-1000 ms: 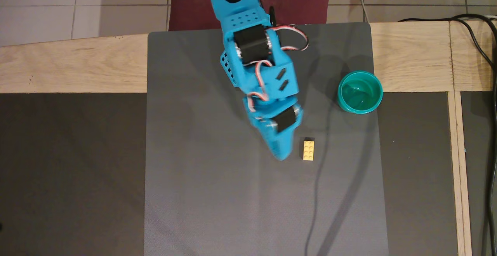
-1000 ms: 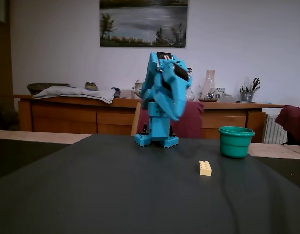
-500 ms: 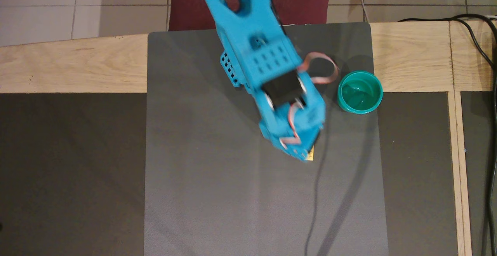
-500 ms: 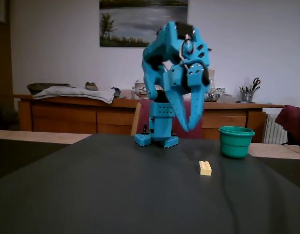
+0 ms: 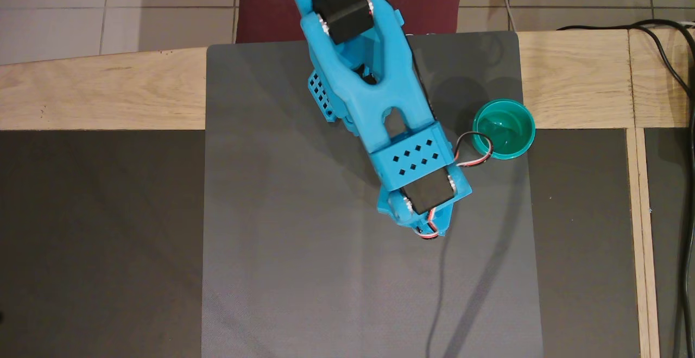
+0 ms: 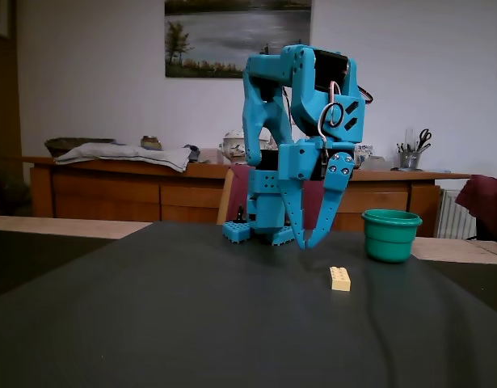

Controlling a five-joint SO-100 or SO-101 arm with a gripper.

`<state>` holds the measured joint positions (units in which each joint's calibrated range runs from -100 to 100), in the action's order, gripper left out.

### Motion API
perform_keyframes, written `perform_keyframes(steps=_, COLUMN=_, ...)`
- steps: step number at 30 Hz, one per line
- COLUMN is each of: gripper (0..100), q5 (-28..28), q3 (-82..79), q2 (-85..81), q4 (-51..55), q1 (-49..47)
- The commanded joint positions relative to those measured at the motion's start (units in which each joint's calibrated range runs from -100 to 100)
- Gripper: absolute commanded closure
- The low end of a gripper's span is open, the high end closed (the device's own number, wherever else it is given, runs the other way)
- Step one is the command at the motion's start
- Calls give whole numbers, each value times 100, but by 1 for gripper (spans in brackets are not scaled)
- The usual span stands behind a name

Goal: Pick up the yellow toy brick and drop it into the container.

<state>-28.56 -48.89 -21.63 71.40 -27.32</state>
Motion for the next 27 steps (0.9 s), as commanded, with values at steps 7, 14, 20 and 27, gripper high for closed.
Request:
perform_keyframes(steps=7, gripper=72, q5=-56, q3=160, q2=72, q4=-135, q1=-73)
perform_keyframes(steps=14, gripper=71, q5=-56, q3=124, q2=89, q4=-143, q1=-80)
perform_keyframes(steps=20, gripper=71, q5=-46, q3=-66, q2=89, q4=-294, q1=-127)
perform_keyframes(steps=27, gripper=71, q5=164, q3=-1032, q2=81, q4=-1254, q1=-699)
